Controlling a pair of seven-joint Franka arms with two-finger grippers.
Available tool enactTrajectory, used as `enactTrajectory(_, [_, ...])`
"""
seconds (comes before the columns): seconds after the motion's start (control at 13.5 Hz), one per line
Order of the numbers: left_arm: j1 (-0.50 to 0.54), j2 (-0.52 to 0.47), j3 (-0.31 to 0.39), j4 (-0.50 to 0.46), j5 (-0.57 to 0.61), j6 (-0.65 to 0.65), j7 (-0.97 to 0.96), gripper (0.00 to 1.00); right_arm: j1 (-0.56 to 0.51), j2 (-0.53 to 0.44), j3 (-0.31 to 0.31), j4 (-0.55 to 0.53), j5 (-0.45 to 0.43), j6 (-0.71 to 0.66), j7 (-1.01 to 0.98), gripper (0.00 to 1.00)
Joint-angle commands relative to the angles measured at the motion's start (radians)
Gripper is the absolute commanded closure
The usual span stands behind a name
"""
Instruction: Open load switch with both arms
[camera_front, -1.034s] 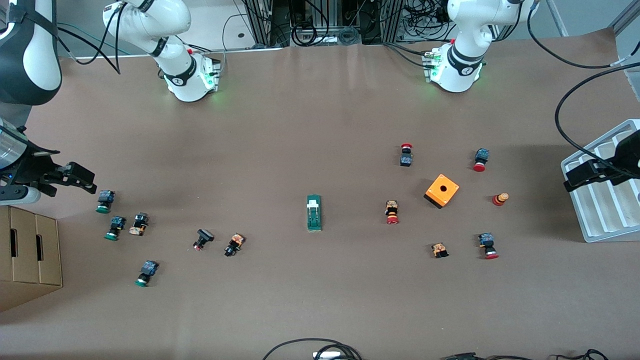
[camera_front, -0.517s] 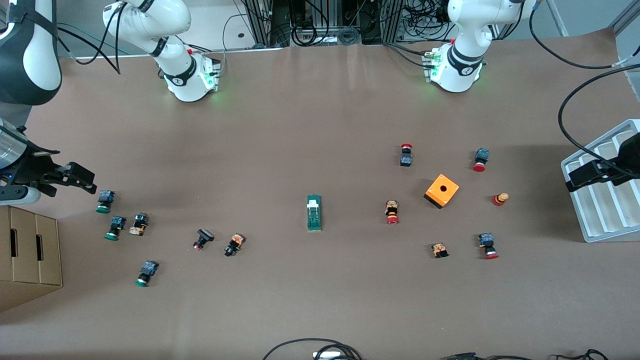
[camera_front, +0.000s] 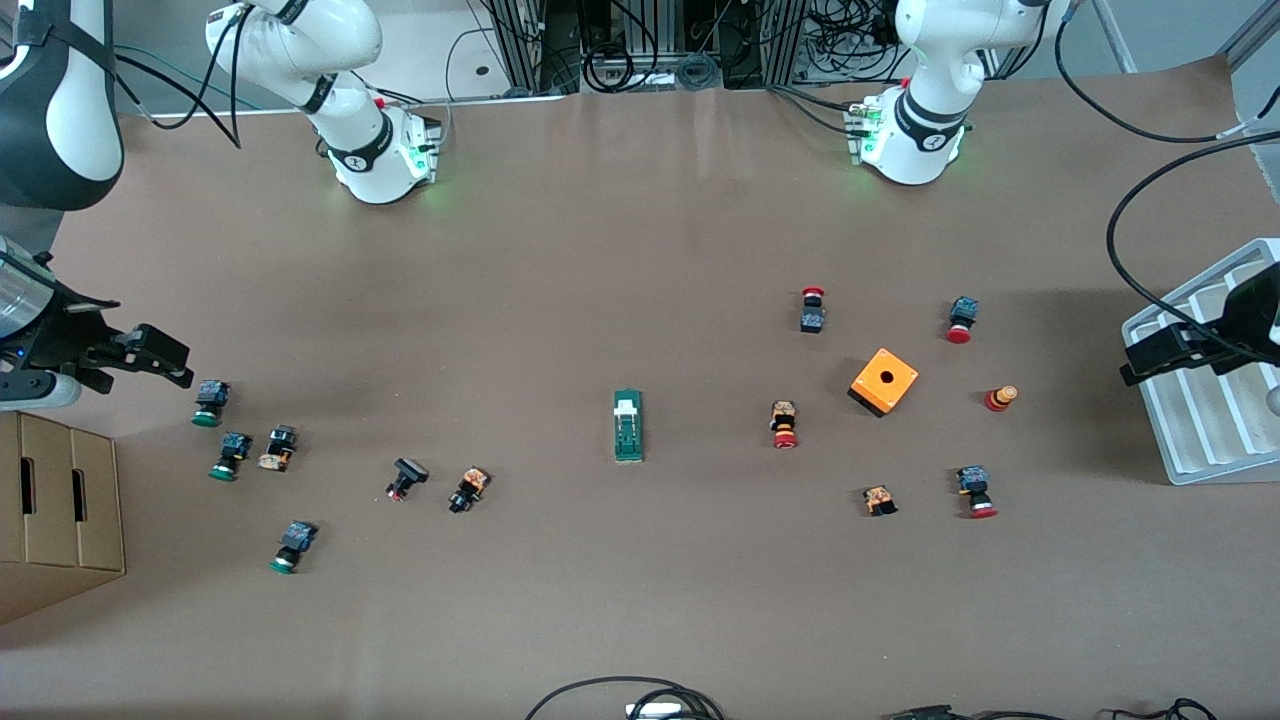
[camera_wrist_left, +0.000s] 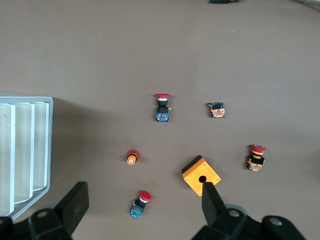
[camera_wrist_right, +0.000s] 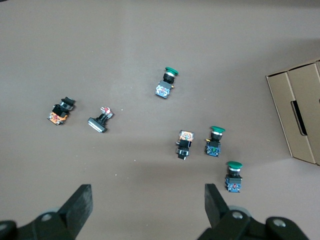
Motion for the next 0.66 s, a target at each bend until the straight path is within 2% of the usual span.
enactTrajectory(0.0, [0.020,-0.003,-0.016,0.008,-0.001,-0.009,0.015,0.00,0.004,0.008,-0.003,0.018,-0.012,0.000,0.010,0.00])
enactTrajectory(0.59, [0.022,0.006,0.026,-0.002,-0.010,-0.021,0.078,0.00,0.004,0.008,-0.003,0.018,-0.012,0.002,0.010,0.00])
